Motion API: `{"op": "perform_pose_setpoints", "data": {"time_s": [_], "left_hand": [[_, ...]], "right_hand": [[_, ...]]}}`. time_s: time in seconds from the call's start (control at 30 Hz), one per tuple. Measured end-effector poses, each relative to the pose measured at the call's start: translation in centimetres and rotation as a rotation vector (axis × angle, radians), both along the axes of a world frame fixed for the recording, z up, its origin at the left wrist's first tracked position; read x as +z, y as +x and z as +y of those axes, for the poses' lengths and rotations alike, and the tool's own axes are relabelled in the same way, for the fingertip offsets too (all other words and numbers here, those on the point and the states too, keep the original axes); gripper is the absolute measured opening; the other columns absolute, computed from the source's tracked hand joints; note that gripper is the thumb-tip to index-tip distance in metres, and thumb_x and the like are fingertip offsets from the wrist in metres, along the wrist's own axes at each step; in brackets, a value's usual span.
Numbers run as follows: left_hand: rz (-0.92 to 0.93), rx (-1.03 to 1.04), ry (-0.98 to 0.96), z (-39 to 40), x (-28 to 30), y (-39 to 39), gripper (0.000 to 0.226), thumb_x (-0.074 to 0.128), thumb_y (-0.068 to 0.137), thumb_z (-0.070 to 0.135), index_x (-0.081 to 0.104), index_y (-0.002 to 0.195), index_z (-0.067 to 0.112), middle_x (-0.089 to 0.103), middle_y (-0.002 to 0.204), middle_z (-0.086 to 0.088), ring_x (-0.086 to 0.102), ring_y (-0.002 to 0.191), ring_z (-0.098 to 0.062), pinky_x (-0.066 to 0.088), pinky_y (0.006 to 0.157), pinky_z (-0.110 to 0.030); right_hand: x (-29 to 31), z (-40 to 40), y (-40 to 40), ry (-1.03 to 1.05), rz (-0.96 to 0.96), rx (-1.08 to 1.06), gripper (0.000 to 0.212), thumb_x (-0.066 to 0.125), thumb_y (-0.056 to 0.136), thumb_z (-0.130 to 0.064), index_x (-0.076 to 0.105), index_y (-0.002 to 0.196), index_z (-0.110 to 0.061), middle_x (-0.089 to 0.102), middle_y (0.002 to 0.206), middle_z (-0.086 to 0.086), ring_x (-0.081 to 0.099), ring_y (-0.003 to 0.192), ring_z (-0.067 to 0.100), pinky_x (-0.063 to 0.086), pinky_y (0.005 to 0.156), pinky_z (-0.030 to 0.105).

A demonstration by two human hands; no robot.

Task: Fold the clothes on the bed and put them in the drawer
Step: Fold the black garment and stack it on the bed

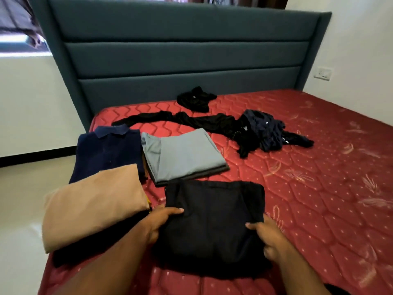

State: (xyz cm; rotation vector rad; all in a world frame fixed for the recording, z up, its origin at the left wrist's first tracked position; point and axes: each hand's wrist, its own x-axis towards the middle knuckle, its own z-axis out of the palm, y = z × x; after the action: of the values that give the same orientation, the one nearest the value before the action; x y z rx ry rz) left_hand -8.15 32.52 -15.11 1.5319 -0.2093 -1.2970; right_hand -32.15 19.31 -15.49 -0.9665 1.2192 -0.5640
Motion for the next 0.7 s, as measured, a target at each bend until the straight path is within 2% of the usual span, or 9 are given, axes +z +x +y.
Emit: {"op": "perform_pose_setpoints", "data": {"time_s": [0.07, 0.13, 0.27, 0.4, 0.5, 0.63, 0.7], "left_hand": [[0.054, 0.031, -0.055, -0.8, -0.3, 0.1, 0.044, 0.070, 0.078, 0.000, 0.064, 0.121, 0.011, 0.071, 0.108, -0.021, 0.068, 0.098, -0.041, 0.056, 0.084, -0.050], [0.051, 0.054, -0.071, -1.7, -0.5, 0.7, 0.049, 0.063, 0.079, -0.013, 0.061, 0.123, 0.009, 0.072, 0.105, -0.019, 0.070, 0.093, -0.040, 0.058, 0.075, -0.046], [0.022, 0.033, -0.181, -3.3, 1.4, 2.2, 0.048, 0.053, 0.083, -0.021, 0.064, 0.117, 0.010, 0.073, 0.104, -0.015, 0.071, 0.094, -0.034, 0.058, 0.071, -0.039], [-0.098, 0.107, -0.306, -5.3, 4.3, 4.2, 0.049, 0.053, 0.084, -0.019, 0.065, 0.118, 0.014, 0.073, 0.107, -0.009, 0.071, 0.097, -0.028, 0.059, 0.077, -0.037], [-0.217, 0.194, -0.375, -6.9, 5.8, 6.0, 0.053, 0.055, 0.083, -0.019, 0.063, 0.121, 0.017, 0.074, 0.106, -0.003, 0.070, 0.098, -0.021, 0.057, 0.075, -0.030], [-0.354, 0.322, -0.441, -9.1, 7.8, 9.3, 0.047, 0.056, 0.082, -0.020, 0.066, 0.108, 0.018, 0.075, 0.093, 0.003, 0.071, 0.085, -0.011, 0.056, 0.070, -0.021], [-0.403, 0.390, -0.475, -10.7, 8.9, 11.6, 0.044, 0.057, 0.082, -0.020, 0.065, 0.102, 0.019, 0.073, 0.093, 0.004, 0.069, 0.084, -0.010, 0.056, 0.070, -0.022]], "right_hand": [[0.5, -0.7, 0.2, -0.006, -0.038, 0.014, 0.040, 0.046, 0.083, 0.022, 0.064, 0.105, -0.007, 0.071, 0.093, 0.017, 0.066, 0.082, 0.032, 0.053, 0.068, 0.036], [1.2, -1.6, 0.8, -0.022, -0.072, 0.008, 0.040, 0.046, 0.083, 0.022, 0.063, 0.106, -0.006, 0.071, 0.092, 0.019, 0.067, 0.081, 0.032, 0.054, 0.067, 0.036], [3.1, -3.5, 1.6, -0.085, -0.119, 0.031, 0.044, 0.049, 0.081, 0.022, 0.063, 0.114, -0.005, 0.073, 0.099, 0.017, 0.068, 0.093, 0.034, 0.052, 0.085, 0.043], [6.3, -5.1, 3.6, -0.163, -0.202, 0.099, 0.043, 0.049, 0.083, 0.019, 0.064, 0.109, -0.012, 0.074, 0.101, 0.011, 0.070, 0.091, 0.027, 0.059, 0.071, 0.032], [8.3, -7.6, 6.4, -0.246, -0.207, 0.155, 0.043, 0.049, 0.084, 0.017, 0.064, 0.108, -0.016, 0.075, 0.099, 0.005, 0.072, 0.086, 0.020, 0.059, 0.068, 0.025], [11.1, -11.3, 11.6, -0.395, -0.197, 0.221, 0.044, 0.050, 0.083, 0.019, 0.065, 0.106, -0.016, 0.075, 0.094, -0.002, 0.070, 0.085, 0.015, 0.057, 0.068, 0.021], [12.4, -14.0, 14.9, -0.439, -0.207, 0.258, 0.042, 0.051, 0.083, 0.018, 0.066, 0.104, -0.015, 0.075, 0.093, -0.003, 0.070, 0.082, 0.014, 0.056, 0.066, 0.022]]}}
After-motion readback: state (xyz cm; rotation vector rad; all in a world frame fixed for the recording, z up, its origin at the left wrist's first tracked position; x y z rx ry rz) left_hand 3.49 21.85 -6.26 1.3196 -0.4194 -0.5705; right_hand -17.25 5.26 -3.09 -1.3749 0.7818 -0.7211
